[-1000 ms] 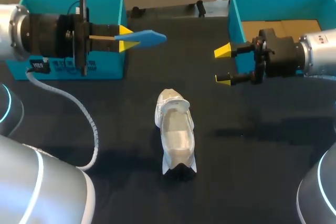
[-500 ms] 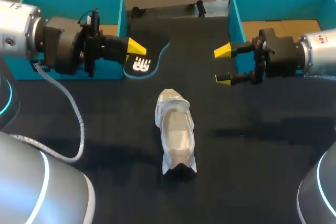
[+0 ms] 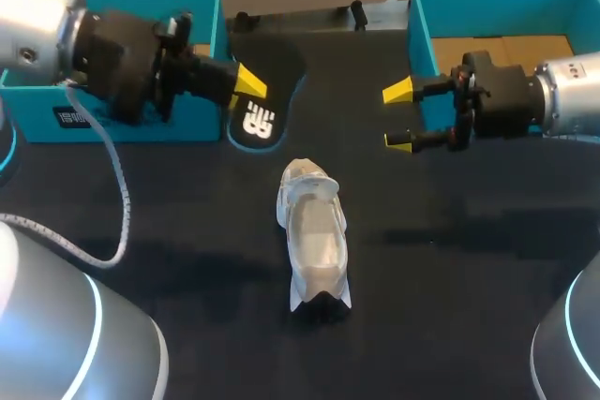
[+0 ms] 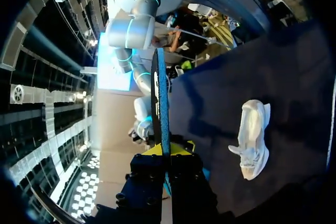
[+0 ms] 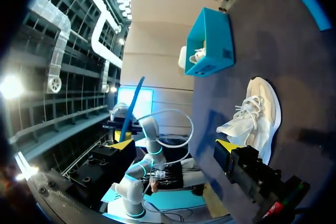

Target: Take the shoe out of the shoebox, open the shoe tongue, remove and reinsert the insole, then place the shoe into the shoebox

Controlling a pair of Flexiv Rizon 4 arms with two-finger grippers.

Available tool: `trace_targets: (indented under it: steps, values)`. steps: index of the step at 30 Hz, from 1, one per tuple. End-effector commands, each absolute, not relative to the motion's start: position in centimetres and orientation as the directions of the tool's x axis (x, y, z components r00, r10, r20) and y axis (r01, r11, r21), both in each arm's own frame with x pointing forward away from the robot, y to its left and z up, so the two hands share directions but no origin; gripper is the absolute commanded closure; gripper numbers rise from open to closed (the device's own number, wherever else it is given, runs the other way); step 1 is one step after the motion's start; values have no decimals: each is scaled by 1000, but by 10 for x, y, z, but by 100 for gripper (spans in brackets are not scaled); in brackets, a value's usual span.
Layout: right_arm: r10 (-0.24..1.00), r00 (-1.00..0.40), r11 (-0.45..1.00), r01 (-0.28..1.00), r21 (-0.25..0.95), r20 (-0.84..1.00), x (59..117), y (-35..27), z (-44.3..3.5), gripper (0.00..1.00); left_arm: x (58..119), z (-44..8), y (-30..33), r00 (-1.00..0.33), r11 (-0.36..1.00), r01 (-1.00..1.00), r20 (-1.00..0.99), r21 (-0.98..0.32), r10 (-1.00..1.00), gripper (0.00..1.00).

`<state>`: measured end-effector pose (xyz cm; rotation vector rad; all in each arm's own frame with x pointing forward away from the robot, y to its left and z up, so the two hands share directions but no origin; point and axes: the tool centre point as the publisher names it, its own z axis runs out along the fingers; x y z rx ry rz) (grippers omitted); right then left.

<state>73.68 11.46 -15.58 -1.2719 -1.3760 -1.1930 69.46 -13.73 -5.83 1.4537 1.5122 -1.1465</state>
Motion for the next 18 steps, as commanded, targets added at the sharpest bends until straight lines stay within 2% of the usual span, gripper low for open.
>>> trace_targets:
  steps: [1, 5, 17, 18]
  values:
    - [145, -79, 9, 997, 78, 986, 737, 116, -156, 0, 691, -83, -149, -88, 9, 996, -958, -89, 272, 100]
    - [145, -79, 9, 997, 78, 986, 737, 116, -156, 0, 699, -100, -156, -36, 52, 998, -967, -23, 254, 100]
    - [145, -79, 9, 997, 78, 986, 737, 116, -156, 0, 703, -103, -158, -39, 51, 998, -970, -28, 238, 100]
    - [145, -79, 9, 997, 78, 986, 737, 116, -156, 0, 708, -107, -160, -7, 66, 998, -968, 10, 249, 100]
